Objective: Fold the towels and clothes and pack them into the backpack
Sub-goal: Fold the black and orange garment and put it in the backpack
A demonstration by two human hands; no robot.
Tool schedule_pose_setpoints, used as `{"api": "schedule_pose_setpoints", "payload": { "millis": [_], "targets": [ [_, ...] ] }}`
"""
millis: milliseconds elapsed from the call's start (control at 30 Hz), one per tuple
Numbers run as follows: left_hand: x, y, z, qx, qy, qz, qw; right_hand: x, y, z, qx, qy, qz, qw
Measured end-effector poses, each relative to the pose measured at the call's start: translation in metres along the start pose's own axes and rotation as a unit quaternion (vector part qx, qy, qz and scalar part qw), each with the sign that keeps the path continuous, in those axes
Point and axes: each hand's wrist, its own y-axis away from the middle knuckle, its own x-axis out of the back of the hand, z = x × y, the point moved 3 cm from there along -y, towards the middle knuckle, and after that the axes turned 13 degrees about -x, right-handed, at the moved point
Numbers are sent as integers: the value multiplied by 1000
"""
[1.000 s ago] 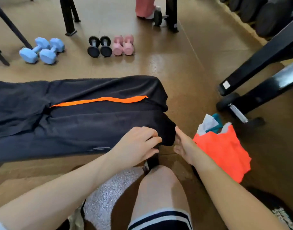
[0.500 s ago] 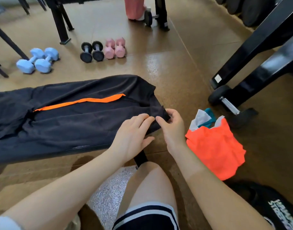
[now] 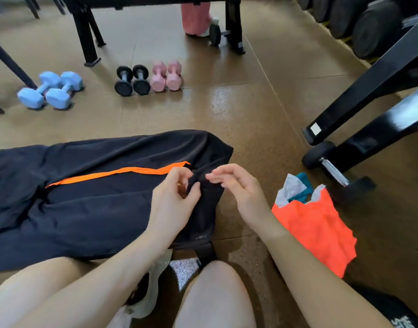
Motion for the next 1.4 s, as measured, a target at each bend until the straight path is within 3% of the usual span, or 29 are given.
{"api": "schedule_pose_setpoints", "payload": {
  "millis": [67,133,267,400,567,767,900,1067,1233,1400],
  "targets": [
    [9,-6,-11,8,-5,-16,1000,15,-29,7,-30,15,119,992],
    [14,-6,-20,6,-18,-31,999,24,-60,18,-95,25,175,980],
    [16,-2,-30,17,-17,-54,998,25,-110,48,-274,-71,154,947],
    [18,-3,-30,-7,-13,-50,999,21,-132,58,-350,-129,103,922],
    [23,-4,-31,6,-34,-34,999,26,-131,42,-305,-118,131,936],
    [35,0,-17,24,-2,-9,1000,26,-124,0,-243,-179,120,946],
    [50,8,-10,36,-10,27,999,0,-123,-36,-227,-111,79,964],
    [74,15,-16,62,15,68,996,-50,-125,-68,-139,69,12,988],
    [103,15,-39,87,77,106,988,-93,-132,-81,-92,66,-11,993],
    [153,8,-64,58,80,100,990,-152,-146,-98,-66,81,-79,991]
  ]
}}
